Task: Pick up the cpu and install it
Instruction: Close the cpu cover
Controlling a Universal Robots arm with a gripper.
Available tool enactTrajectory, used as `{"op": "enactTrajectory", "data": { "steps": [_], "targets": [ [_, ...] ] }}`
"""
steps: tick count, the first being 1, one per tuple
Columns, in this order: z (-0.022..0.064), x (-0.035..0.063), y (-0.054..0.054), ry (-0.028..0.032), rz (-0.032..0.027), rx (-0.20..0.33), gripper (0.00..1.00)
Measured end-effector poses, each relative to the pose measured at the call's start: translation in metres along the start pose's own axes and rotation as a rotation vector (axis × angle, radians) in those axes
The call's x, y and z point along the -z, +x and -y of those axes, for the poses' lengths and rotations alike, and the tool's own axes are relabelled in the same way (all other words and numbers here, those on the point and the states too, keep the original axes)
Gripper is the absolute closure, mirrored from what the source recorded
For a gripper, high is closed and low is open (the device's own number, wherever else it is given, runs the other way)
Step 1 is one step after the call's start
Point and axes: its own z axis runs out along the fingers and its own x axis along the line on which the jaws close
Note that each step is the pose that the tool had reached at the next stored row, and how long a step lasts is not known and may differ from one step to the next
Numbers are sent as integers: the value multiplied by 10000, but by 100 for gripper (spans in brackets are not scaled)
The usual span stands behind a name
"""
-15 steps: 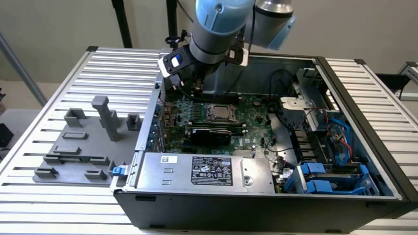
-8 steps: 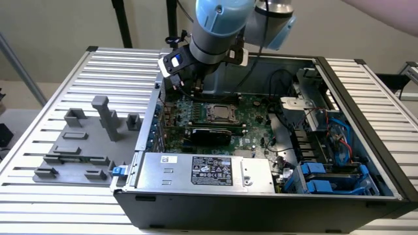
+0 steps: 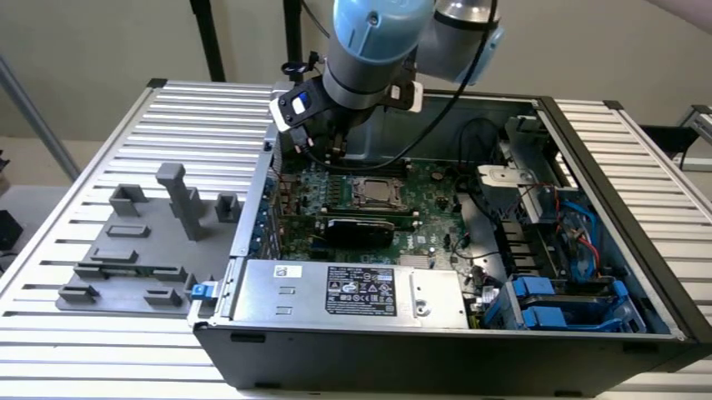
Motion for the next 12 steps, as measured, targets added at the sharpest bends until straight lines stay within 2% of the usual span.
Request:
{"op": "enactTrajectory", "data": {
  "steps": [12],
  "targets": [
    [0,0,0,21,-198,26,89]
  ]
}}
